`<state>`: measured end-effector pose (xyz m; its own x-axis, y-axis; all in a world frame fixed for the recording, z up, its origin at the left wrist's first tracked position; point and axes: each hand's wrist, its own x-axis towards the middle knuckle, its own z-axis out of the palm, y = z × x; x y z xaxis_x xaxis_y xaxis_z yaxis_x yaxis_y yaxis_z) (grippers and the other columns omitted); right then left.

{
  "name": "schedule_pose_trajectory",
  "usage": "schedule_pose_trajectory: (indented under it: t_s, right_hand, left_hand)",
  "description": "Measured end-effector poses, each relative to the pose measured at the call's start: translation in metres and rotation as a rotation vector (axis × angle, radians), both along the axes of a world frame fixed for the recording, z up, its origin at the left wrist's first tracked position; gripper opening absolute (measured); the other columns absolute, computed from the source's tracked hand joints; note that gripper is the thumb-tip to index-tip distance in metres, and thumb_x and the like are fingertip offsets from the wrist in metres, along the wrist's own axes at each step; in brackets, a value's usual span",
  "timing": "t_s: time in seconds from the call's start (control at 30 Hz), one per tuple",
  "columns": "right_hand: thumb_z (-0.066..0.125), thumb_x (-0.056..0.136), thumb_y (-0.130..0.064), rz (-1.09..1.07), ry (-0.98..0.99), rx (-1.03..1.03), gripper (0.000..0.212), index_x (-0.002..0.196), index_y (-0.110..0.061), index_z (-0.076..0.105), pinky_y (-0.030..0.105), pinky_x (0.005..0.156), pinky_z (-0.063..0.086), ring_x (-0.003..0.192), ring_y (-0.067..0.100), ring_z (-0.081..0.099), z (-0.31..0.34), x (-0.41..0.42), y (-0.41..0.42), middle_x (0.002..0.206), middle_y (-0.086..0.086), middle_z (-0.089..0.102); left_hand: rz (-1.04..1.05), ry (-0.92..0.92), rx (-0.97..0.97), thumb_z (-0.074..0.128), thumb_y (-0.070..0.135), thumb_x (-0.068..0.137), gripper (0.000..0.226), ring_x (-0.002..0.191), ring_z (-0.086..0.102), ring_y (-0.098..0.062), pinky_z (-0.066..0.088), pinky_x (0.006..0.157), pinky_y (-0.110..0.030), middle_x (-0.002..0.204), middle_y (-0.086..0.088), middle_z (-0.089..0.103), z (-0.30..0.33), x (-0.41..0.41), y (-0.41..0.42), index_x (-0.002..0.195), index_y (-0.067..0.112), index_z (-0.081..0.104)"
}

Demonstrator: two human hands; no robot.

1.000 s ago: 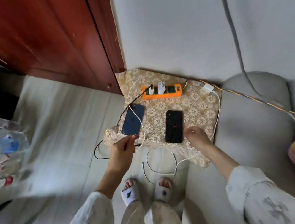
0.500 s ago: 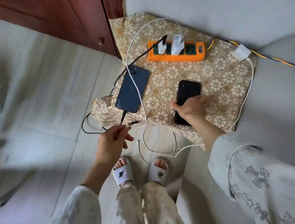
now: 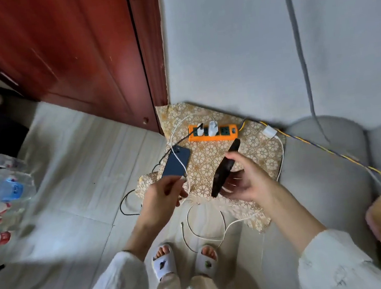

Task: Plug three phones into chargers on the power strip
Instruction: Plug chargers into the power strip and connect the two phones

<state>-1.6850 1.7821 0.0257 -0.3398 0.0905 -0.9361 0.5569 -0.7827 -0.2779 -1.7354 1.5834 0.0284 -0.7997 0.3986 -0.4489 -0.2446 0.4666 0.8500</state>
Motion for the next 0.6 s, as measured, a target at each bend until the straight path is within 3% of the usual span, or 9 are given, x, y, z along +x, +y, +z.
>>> schedule_pose_trajectory:
  t_s: [0.1, 0.23, 0.37, 0.4, 0.47, 0.53, 0.6]
  right_hand:
    - [0.076, 0.058, -0.036, -0.06, 0.164, -0.121, 0.051, 0.087, 0.001, 0.057, 0.035, 0.067, 0.055, 0.07, 0.024, 0.063, 0.079, -0.008, -0.002, 0.068, 0.013, 0.065]
    - [0.073, 0.059, -0.035, -0.124, 0.348, -0.193, 0.05, 0.087, 0.003, 0.056, 0.038, 0.079, 0.05, 0.078, 0.026, 0.061, 0.173, -0.015, -0.004, 0.075, 0.014, 0.064]
    - [0.075, 0.063, -0.03, -0.196, 0.485, -0.251, 0.045, 0.085, 0.004, 0.056, 0.038, 0.077, 0.049, 0.073, 0.029, 0.065, 0.238, -0.014, -0.007, 0.072, 0.017, 0.066]
    - [0.075, 0.066, -0.031, -0.207, 0.513, -0.248, 0.043, 0.085, 0.003, 0.055, 0.038, 0.076, 0.049, 0.071, 0.03, 0.066, 0.251, -0.013, -0.008, 0.072, 0.017, 0.066]
    - [0.075, 0.068, -0.03, -0.218, 0.569, -0.241, 0.041, 0.086, -0.001, 0.053, 0.038, 0.074, 0.047, 0.066, 0.031, 0.067, 0.272, -0.012, -0.01, 0.069, 0.017, 0.066]
    - [0.077, 0.066, -0.029, -0.215, 0.622, -0.221, 0.044, 0.09, -0.001, 0.052, 0.039, 0.078, 0.047, 0.072, 0.031, 0.066, 0.29, -0.01, -0.012, 0.071, 0.018, 0.066]
    - [0.08, 0.059, -0.027, -0.205, 0.659, -0.197, 0.054, 0.097, 0.001, 0.053, 0.039, 0.084, 0.048, 0.084, 0.032, 0.065, 0.301, -0.007, -0.017, 0.078, 0.02, 0.066]
  left_hand:
    - [-0.024, 0.157, 0.05, 0.053, 0.015, 0.09, 0.014, 0.041, 0.044, -0.002, 0.034, 0.044, -0.009, 0.055, 0.005, 0.053, 0.063, -0.005, 0.005, 0.083, 0.015, 0.065]
    - [-0.053, 0.398, 0.127, 0.055, 0.012, 0.089, 0.016, 0.044, 0.047, 0.007, 0.034, 0.047, -0.005, 0.055, 0.016, 0.051, 0.152, -0.012, 0.008, 0.095, 0.009, 0.07]
    - [-0.1, 0.6, 0.205, 0.055, 0.013, 0.09, 0.019, 0.046, 0.051, 0.003, 0.03, 0.044, -0.008, 0.05, 0.017, 0.054, 0.229, -0.014, 0.012, 0.1, 0.007, 0.069]
    - [-0.111, 0.645, 0.228, 0.055, 0.013, 0.09, 0.019, 0.054, 0.058, 0.001, 0.029, 0.044, -0.009, 0.056, 0.015, 0.061, 0.243, -0.013, 0.013, 0.1, 0.006, 0.07]
    - [-0.128, 0.718, 0.265, 0.055, 0.011, 0.089, 0.02, 0.076, 0.054, 0.003, 0.032, 0.044, -0.004, 0.077, 0.003, 0.065, 0.267, -0.011, 0.014, 0.101, 0.005, 0.07]
    - [-0.143, 0.777, 0.274, 0.056, 0.011, 0.089, 0.019, 0.067, 0.057, 0.006, 0.035, 0.048, 0.002, 0.077, -0.008, 0.064, 0.283, -0.01, 0.016, 0.1, 0.006, 0.07]
    - [-0.166, 0.822, 0.263, 0.056, 0.013, 0.089, 0.018, 0.051, 0.053, 0.012, 0.034, 0.05, 0.001, 0.063, -0.003, 0.062, 0.294, -0.01, 0.015, 0.098, 0.007, 0.07]
